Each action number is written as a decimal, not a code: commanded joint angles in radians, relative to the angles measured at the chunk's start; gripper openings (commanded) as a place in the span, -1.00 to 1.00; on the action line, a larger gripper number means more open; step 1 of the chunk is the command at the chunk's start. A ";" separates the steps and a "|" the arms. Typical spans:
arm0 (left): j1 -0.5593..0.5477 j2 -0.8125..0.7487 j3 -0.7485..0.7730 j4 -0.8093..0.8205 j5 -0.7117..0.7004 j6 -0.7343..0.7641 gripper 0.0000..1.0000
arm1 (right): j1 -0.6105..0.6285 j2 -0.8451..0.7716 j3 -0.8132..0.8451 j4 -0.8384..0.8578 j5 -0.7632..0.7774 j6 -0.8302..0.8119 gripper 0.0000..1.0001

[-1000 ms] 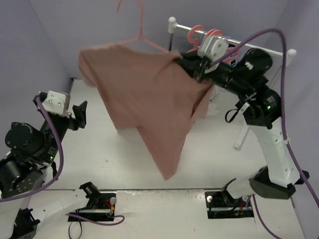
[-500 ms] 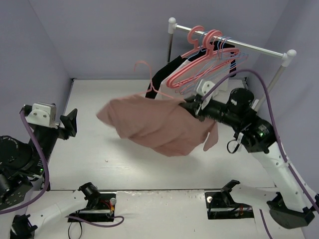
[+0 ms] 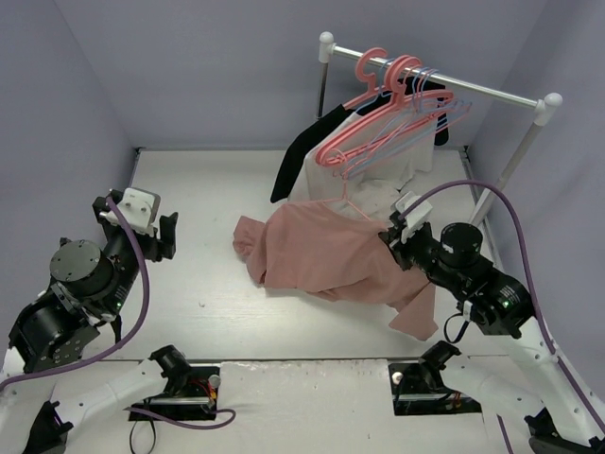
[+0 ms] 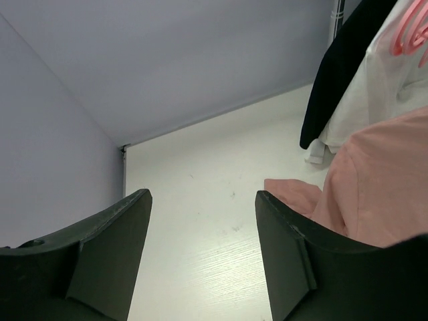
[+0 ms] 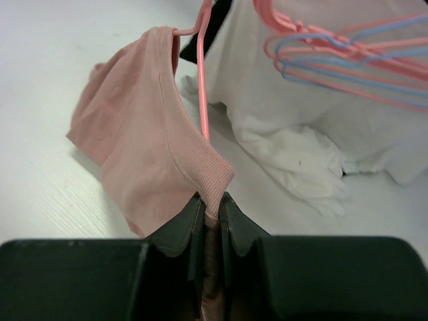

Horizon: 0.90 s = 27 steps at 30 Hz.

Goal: Place the t-shirt on the hanger
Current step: Place the hanger at the clothesline.

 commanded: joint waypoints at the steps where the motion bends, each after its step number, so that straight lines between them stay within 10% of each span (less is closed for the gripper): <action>1: 0.001 0.007 0.005 0.073 0.010 -0.019 0.18 | -0.006 0.033 -0.004 0.000 0.220 0.038 -1.00; 27: -0.001 0.016 -0.062 0.089 0.052 -0.042 0.18 | -0.018 0.118 0.303 -0.154 1.052 -0.018 -1.00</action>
